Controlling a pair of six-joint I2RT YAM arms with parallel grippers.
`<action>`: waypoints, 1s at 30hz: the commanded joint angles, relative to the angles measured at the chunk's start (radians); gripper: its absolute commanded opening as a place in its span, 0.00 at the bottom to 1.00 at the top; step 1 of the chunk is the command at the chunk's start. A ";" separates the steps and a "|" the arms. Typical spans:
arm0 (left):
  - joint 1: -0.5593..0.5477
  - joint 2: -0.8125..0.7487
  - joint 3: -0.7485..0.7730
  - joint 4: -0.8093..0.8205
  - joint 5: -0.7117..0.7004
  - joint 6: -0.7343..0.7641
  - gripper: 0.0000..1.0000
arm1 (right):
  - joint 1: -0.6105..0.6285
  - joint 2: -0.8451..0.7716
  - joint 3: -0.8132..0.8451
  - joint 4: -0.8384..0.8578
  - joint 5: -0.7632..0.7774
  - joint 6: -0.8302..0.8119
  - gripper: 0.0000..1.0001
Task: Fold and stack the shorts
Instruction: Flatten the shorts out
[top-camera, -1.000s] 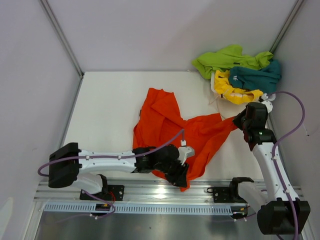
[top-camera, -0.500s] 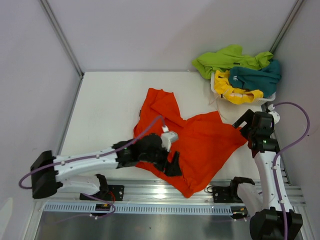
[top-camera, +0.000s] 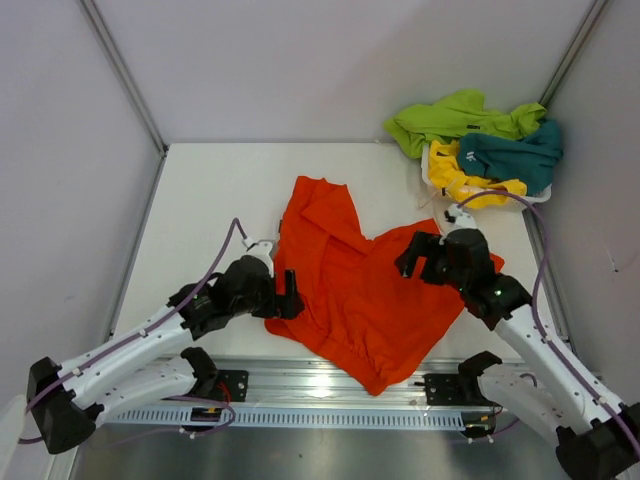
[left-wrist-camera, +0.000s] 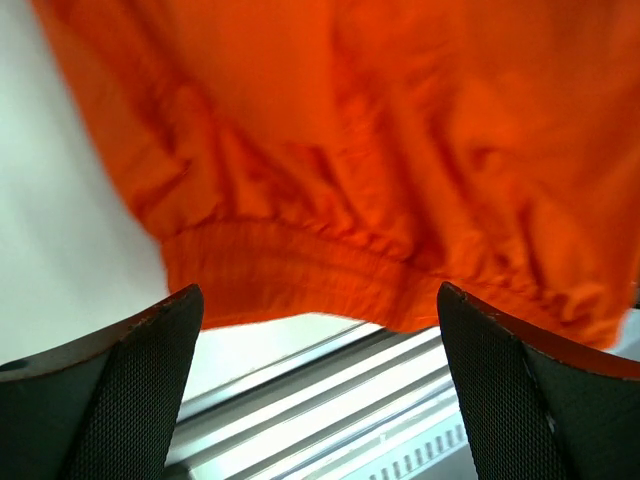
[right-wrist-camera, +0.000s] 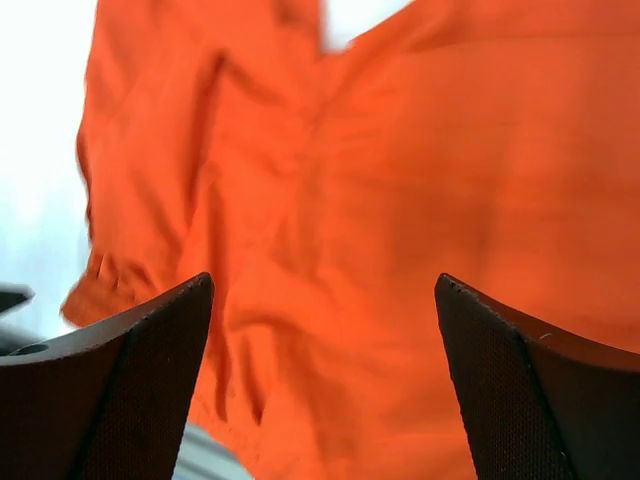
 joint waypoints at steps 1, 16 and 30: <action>0.019 -0.006 -0.061 -0.050 -0.057 -0.071 0.99 | 0.123 0.117 0.041 0.110 0.075 -0.006 0.93; 0.035 -0.049 -0.221 0.094 -0.135 -0.114 0.83 | 0.280 0.924 0.618 0.270 0.224 -0.345 0.79; 0.035 -0.014 -0.261 0.218 -0.074 -0.057 0.64 | 0.329 1.348 1.056 0.270 0.239 -0.618 0.74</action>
